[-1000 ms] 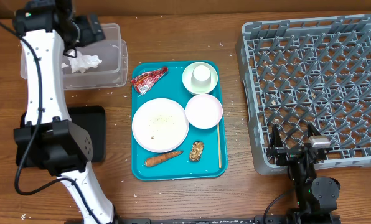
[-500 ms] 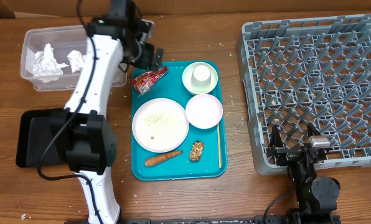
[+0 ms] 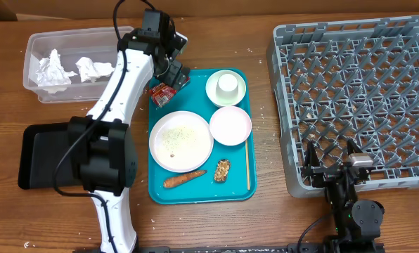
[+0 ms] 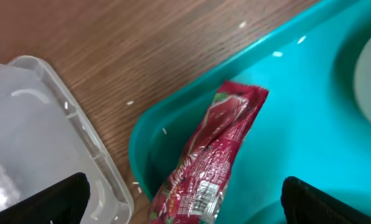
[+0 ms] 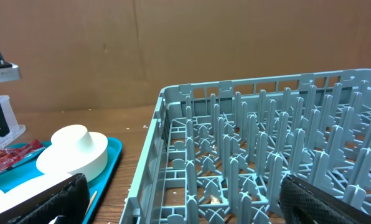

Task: Sort waste into correct bins and load items into the dishwasher
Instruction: 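Move the left gripper back to the red wrapper on the tray, then grasp the red snack wrapper and drop it into the clear bin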

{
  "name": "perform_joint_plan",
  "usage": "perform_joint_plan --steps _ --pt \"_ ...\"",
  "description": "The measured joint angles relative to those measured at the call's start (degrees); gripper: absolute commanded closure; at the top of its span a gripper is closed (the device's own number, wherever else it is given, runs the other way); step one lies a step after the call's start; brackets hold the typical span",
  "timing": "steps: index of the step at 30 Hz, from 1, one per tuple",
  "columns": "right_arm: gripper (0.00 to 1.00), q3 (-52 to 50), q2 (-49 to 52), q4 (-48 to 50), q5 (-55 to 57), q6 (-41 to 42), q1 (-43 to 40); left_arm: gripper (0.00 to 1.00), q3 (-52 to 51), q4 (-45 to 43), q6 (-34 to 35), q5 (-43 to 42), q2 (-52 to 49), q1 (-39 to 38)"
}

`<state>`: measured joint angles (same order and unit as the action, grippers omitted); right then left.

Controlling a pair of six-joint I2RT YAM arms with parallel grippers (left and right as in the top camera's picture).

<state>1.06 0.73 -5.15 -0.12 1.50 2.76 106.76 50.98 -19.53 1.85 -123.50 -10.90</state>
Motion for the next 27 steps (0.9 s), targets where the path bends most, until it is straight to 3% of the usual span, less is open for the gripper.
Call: perform_joint_plan --steps 5,8,14,24,27 --pt "0.0 0.0 0.0 0.0 0.0 0.02 0.0 0.0 -0.02 -0.46 -2.75 0.59 -3.23 -0.39" --pt "0.0 0.0 0.0 -0.02 0.0 0.0 0.0 0.07 -0.33 -0.46 -3.48 0.61 -5.16 -0.94" --pt "0.0 0.0 0.0 -0.04 0.0 -0.02 0.0 0.09 -0.39 0.11 -4.37 1.14 -7.43 -1.88" --pt "0.0 0.0 0.0 -0.04 -0.02 0.02 0.0 0.58 -0.39 0.31 -4.79 3.67 -8.31 -1.9" --pt "0.0 0.0 0.0 -0.02 -0.02 0.0 0.0 0.82 -0.26 0.92 -4.28 5.42 -8.31 -2.1"
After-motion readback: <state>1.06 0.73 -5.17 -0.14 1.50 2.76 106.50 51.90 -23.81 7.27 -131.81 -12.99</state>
